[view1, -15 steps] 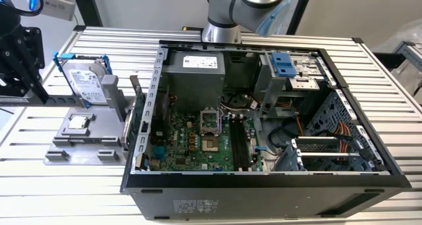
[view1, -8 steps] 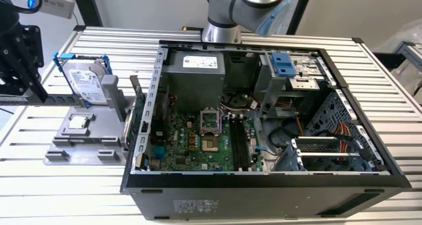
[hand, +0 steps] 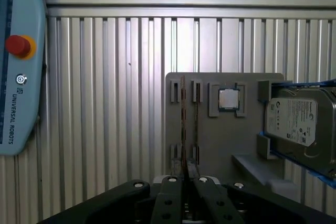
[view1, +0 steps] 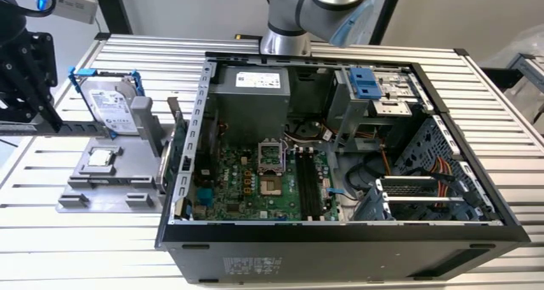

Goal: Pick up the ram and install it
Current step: 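Pick up the ram and move it above insertion slot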

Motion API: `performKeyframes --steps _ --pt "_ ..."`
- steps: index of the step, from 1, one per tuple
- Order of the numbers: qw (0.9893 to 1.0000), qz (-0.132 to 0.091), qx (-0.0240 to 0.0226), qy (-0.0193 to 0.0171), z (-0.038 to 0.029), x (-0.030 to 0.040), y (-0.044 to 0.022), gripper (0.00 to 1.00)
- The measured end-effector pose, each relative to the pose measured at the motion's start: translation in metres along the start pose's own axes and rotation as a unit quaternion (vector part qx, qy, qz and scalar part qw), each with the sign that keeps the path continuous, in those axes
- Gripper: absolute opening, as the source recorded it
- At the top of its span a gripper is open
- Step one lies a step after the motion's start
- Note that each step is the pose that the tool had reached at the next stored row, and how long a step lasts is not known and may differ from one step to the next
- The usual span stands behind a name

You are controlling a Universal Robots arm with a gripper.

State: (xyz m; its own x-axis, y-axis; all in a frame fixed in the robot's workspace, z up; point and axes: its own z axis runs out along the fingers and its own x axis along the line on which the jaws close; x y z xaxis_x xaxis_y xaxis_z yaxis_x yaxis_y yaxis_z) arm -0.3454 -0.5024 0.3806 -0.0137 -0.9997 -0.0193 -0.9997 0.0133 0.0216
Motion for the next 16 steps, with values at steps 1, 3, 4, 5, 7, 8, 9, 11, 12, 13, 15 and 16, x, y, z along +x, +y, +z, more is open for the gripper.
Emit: performKeyframes --steps 1,3,4,5,7,8,9,11,12,13,15,16 --pt "1.0 0.0 0.0001 -0.0001 0.0001 0.0 -0.0014 0.0" --pt "1.0 0.0 0.0001 -0.0001 0.0 0.0 -0.0042 0.0" --pt "1.0 0.0 0.0 0.0 0.0 0.0 -0.0062 0.0" --pt "1.0 0.0 0.0 0.0 -0.0001 0.0 -0.0082 0.0" --pt "1.0 0.0 -0.0001 -0.0001 -0.0001 -0.0001 -0.0124 0.0" --pt "1.0 0.0 -0.0001 -0.0001 -0.0002 -0.0001 -0.0141 0.0" --pt "1.0 0.0 -0.0001 -0.0001 -0.0002 -0.0002 -0.0157 0.0" --pt "1.0 0.0 -0.0001 -0.0001 -0.0002 -0.0002 -0.0184 0.0" --pt "1.0 0.0 -0.0001 -0.0001 -0.0003 -0.0002 -0.0197 0.0" --pt "1.0 0.0 -0.0001 -0.0001 -0.0003 -0.0002 -0.0209 0.0" --pt "1.0 0.0 -0.0001 -0.0001 -0.0004 -0.0002 -0.0238 0.0" --pt "1.0 0.0 -0.0001 -0.0001 -0.0004 -0.0003 -0.0255 0.0"
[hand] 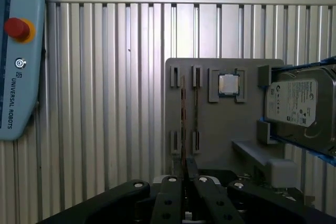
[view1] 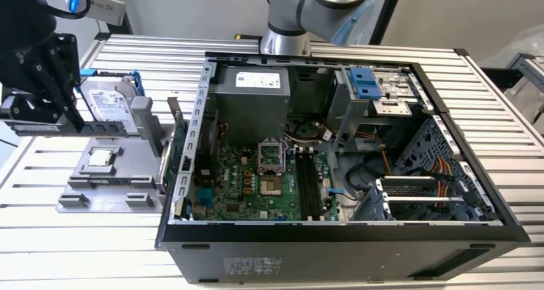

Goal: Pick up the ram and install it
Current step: 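Pick up the ram and move it above insertion slot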

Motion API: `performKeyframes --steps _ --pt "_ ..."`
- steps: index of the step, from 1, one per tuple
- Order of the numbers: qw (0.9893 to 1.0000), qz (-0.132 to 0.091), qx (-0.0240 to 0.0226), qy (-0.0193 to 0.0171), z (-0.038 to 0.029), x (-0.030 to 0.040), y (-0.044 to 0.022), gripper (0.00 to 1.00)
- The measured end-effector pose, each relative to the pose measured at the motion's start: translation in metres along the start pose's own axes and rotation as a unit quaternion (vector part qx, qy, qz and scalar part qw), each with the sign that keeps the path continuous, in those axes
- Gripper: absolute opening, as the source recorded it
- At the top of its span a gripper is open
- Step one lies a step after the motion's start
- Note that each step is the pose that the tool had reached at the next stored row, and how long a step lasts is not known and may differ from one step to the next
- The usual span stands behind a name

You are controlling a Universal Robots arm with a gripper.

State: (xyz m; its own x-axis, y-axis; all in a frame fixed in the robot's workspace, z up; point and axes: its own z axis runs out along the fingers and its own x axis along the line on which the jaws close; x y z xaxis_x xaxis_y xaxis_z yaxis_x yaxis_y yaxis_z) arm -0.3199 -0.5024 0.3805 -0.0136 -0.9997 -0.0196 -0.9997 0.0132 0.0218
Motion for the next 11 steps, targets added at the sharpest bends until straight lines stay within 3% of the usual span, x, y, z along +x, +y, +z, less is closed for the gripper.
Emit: performKeyframes --steps 11 --pt "1.0 0.0 -0.0001 0.0 -0.0004 -0.0003 -0.0182 0.0"
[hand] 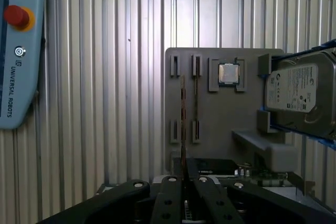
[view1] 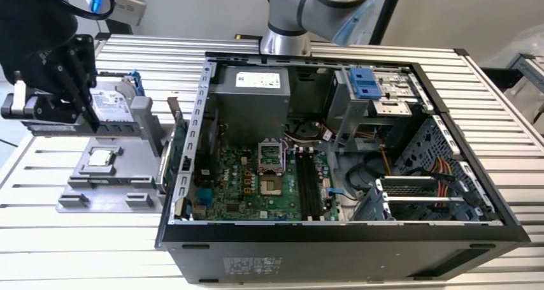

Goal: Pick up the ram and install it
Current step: 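Pick up the ram and move it above insertion slot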

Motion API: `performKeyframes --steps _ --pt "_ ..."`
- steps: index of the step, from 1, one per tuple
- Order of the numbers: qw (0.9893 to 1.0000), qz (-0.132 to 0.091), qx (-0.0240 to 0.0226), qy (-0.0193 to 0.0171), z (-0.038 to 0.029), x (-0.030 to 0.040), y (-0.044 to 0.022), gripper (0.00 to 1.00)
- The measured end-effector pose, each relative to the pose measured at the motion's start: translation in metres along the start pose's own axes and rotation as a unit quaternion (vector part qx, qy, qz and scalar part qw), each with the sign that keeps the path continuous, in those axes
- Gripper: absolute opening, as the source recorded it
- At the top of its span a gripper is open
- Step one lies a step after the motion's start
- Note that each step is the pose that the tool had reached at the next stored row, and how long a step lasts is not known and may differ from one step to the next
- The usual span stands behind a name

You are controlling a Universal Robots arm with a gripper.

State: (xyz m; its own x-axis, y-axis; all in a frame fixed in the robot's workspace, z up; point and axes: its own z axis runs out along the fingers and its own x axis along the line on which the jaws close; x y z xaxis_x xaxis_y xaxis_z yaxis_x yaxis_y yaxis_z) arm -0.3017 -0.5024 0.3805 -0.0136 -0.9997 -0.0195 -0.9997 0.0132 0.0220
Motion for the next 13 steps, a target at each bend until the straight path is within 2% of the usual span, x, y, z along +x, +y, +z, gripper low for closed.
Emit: performKeyframes --steps 13 --pt "1.0 0.0 -0.0001 0.0 -0.0005 -0.0003 -0.0217 0.0"
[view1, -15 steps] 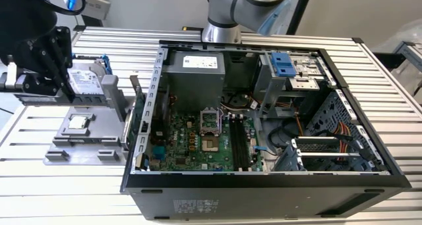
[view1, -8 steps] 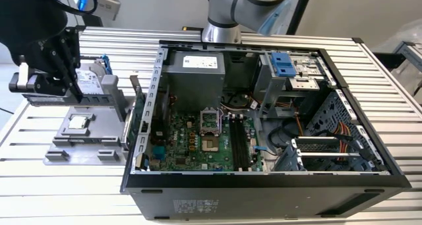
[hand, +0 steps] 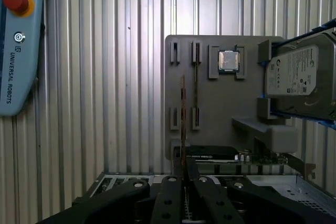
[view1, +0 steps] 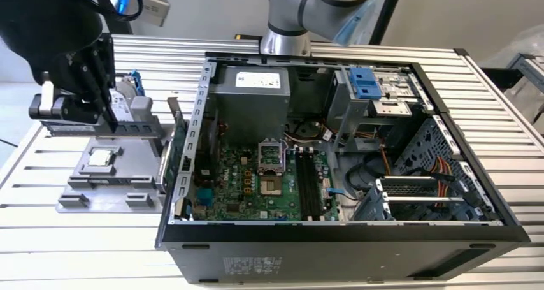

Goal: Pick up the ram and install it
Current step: 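Pick up the ram and move it above insertion slot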

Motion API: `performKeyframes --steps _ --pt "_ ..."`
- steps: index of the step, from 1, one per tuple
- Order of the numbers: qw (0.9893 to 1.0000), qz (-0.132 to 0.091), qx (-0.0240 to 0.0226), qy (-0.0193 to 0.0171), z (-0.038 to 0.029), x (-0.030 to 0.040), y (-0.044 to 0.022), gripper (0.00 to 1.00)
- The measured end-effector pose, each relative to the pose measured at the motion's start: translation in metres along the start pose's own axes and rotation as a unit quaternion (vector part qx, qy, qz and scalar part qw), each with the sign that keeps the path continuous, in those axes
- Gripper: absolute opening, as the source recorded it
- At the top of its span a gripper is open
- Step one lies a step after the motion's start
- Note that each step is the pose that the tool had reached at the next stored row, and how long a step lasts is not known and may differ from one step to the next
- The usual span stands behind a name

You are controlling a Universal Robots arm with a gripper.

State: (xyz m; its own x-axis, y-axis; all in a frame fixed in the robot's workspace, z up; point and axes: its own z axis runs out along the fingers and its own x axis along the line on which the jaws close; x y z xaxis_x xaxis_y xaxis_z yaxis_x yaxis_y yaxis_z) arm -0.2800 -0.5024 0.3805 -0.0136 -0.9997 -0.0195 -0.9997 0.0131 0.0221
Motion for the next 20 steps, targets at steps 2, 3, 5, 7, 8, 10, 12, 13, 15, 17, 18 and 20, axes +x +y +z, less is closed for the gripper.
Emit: performKeyframes --steps 2,3,5,7,8,10,12,13,15,17,18,20 --pt "1.0 0.0 0.0 0.0 -0.0001 -0.0001 -0.0032 0.0" --pt "1.0 0.0 0.0 0.0 -0.0001 -0.0001 -0.0048 0.0" --pt "1.0 0.0 0.0 0.0 -0.0002 -0.0001 -0.0081 0.0" --pt "1.0 0.0 0.0 0.0 -0.0002 -0.0002 -0.0113 0.0" --pt "1.0 0.0 0.0 0.0 -0.0003 -0.0002 -0.0128 0.0" --pt "1.0 0.0 0.0 0.0 -0.0003 -0.0002 -0.0157 0.0" --pt "1.0 0.0 0.0 0.0 -0.0004 -0.0003 -0.0186 0.0" --pt "1.0 0.0 0.0 0.0 -0.0005 -0.0003 -0.0202 0.0" --pt "1.0 0.0 -0.0001 0.0 -0.0006 -0.0003 -0.0231 0.0" --pt "1.0 0.0 -0.0001 0.0 -0.0006 -0.0004 -0.0259 0.0" --pt "1.0 0.0 0.0 0.0 -0.0006 -0.0004 -0.0274 0.0" --pt "1.0 0.0 0.0 0.0 -0.0007 -0.0004 -0.0301 0.0"
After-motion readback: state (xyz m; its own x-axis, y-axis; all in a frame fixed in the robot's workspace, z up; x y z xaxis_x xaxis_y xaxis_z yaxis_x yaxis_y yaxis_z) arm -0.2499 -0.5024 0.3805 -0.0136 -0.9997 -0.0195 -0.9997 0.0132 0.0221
